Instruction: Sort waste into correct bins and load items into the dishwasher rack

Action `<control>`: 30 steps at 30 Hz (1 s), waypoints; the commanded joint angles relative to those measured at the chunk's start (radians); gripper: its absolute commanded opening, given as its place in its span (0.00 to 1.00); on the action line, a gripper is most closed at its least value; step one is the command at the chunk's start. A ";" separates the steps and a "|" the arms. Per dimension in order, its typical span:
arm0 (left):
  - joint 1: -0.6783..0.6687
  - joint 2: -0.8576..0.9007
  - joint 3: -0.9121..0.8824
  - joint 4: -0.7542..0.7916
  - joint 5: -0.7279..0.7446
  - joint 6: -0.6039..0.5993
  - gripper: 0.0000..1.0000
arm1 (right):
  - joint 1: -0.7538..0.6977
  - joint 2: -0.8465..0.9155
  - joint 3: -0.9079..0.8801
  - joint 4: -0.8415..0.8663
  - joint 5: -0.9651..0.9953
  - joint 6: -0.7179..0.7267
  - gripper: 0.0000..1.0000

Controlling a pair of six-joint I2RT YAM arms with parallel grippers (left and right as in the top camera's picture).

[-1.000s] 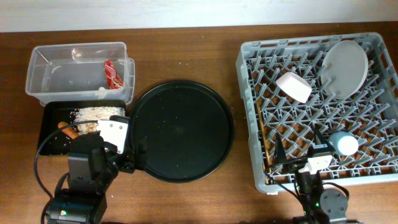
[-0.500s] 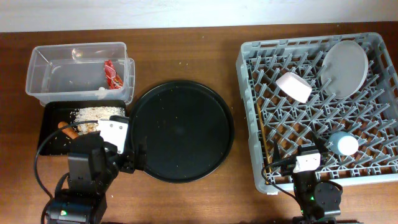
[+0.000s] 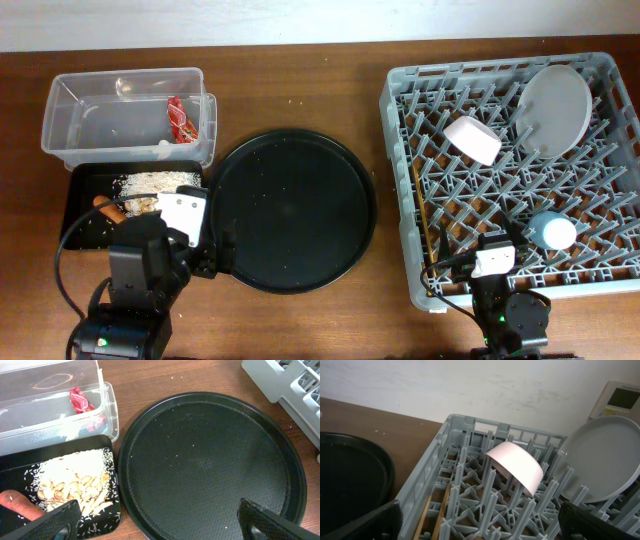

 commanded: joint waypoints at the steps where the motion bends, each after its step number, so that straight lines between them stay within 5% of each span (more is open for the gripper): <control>1: 0.002 -0.003 -0.006 0.002 -0.011 0.013 0.99 | -0.006 -0.008 -0.005 -0.005 -0.001 0.001 0.98; 11: 0.022 -0.163 -0.126 0.066 -0.010 0.013 0.99 | -0.007 -0.008 -0.005 -0.005 -0.001 0.001 0.98; 18: 0.028 -0.490 -0.663 0.724 0.001 0.012 0.99 | -0.007 -0.008 -0.005 -0.005 -0.001 0.001 0.98; 21: 0.028 -0.579 -0.786 0.892 0.000 0.012 0.99 | -0.007 -0.008 -0.005 -0.005 -0.001 0.001 0.98; 30: 0.076 -0.712 -0.798 0.671 -0.037 0.069 0.99 | -0.006 -0.008 -0.005 -0.005 -0.001 0.001 0.98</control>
